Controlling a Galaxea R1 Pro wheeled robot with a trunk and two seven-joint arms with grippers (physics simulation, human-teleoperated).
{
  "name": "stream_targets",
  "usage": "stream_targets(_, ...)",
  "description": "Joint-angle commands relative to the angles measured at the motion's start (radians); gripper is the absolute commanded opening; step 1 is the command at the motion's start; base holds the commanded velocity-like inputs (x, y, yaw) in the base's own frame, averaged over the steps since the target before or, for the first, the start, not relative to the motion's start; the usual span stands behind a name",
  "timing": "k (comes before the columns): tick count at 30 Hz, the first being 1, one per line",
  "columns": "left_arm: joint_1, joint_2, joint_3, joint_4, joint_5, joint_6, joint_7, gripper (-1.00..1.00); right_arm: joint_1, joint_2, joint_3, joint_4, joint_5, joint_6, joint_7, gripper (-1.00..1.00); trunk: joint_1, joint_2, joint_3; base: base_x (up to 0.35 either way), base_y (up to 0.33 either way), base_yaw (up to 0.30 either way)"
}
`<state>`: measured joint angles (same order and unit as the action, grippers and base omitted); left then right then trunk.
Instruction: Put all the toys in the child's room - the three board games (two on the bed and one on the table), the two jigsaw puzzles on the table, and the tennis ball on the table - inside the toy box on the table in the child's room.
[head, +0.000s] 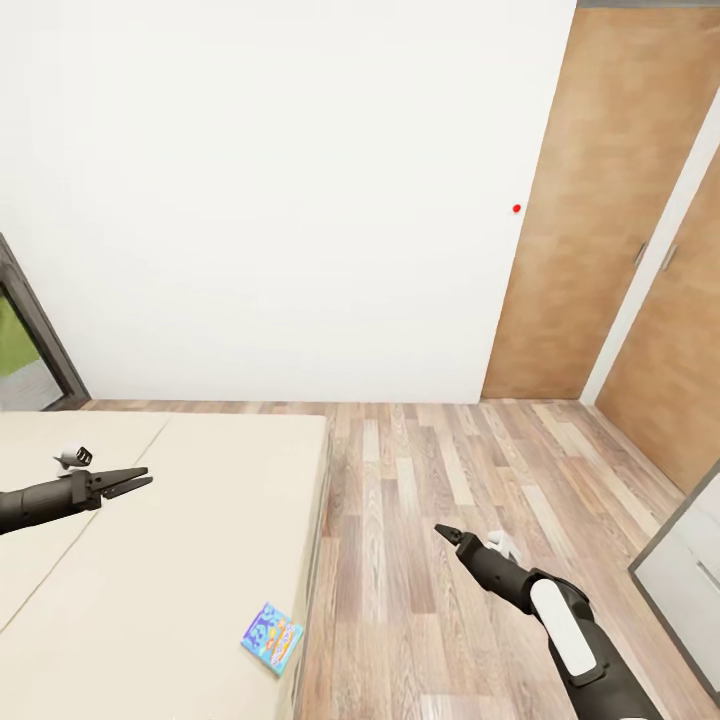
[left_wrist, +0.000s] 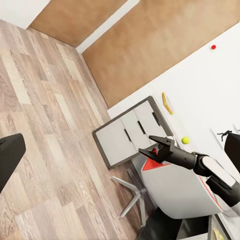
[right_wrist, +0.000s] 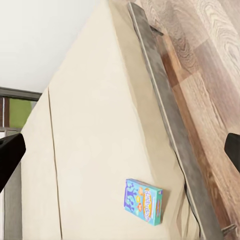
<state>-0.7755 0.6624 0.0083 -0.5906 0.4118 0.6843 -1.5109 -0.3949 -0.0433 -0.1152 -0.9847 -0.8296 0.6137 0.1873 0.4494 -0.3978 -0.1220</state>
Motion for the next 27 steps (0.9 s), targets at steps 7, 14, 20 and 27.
stream_targets(7,-0.001,-0.001,0.000,0.000,0.001,0.011,-0.003,1.00,-0.001,-0.001,-0.007,0.001,0.000,0.007,0.004,1.00,0.001,-0.002,-0.002,0.000,0.000,0.007)
stream_targets(14,-0.001,-0.001,0.001,0.000,0.001,0.011,-0.003,1.00,-0.001,0.000,-0.005,-0.003,0.000,0.007,0.004,1.00,0.001,-0.002,-0.002,0.000,0.000,0.000)
stream_targets(20,-0.001,-0.001,0.001,0.000,0.001,0.011,-0.003,1.00,0.000,0.004,-0.002,-0.006,0.000,0.006,0.004,1.00,0.001,-0.002,-0.001,0.000,0.000,0.000)
stream_targets(27,-0.001,-0.001,0.001,0.000,0.001,0.011,-0.003,1.00,0.000,0.004,-0.001,-0.007,0.000,0.006,0.004,1.00,0.001,-0.002,0.009,0.000,0.000,0.000)
